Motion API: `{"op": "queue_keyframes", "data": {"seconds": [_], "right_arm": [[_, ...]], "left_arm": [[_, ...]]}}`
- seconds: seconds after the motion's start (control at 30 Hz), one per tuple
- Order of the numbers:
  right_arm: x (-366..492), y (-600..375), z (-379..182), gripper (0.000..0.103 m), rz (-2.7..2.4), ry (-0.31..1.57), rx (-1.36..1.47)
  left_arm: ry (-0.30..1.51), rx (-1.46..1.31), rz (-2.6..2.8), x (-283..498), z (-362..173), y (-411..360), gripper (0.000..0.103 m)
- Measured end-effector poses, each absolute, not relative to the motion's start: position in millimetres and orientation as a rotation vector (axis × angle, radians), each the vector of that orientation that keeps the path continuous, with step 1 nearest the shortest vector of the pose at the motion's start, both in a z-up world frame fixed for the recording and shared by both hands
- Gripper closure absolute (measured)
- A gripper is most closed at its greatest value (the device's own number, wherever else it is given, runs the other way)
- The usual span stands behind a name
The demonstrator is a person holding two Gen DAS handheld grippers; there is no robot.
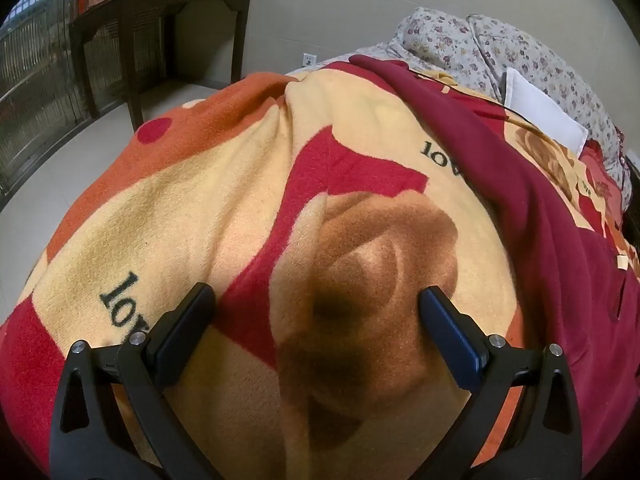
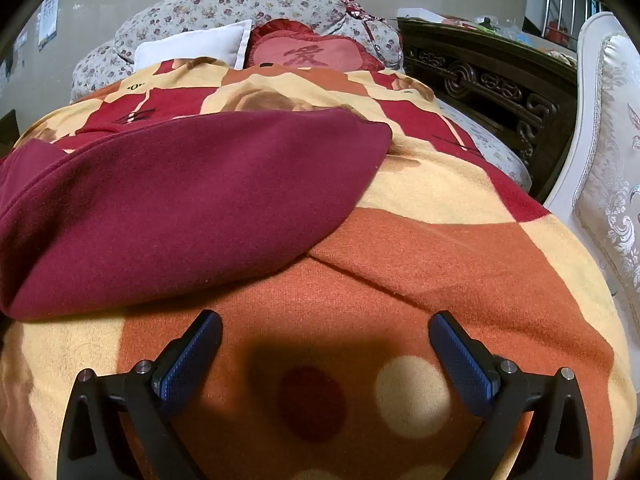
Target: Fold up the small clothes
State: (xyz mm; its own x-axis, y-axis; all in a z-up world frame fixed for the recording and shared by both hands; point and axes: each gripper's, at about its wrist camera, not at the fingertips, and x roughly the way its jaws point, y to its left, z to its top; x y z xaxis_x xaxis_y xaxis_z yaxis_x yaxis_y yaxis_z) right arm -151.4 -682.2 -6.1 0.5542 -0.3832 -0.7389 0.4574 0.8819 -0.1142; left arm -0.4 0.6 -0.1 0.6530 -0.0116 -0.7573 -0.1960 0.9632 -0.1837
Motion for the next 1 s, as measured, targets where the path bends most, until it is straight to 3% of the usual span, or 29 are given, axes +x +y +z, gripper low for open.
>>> {"op": "queue_keyframes", "data": {"seconds": [1.0], "right_arm": [[-153,-683,-5,0.0,-0.497,0.838,0.095]], "left_arm": [[0.913,-0.163,0.14,-3,2,-14,0.0]]}}
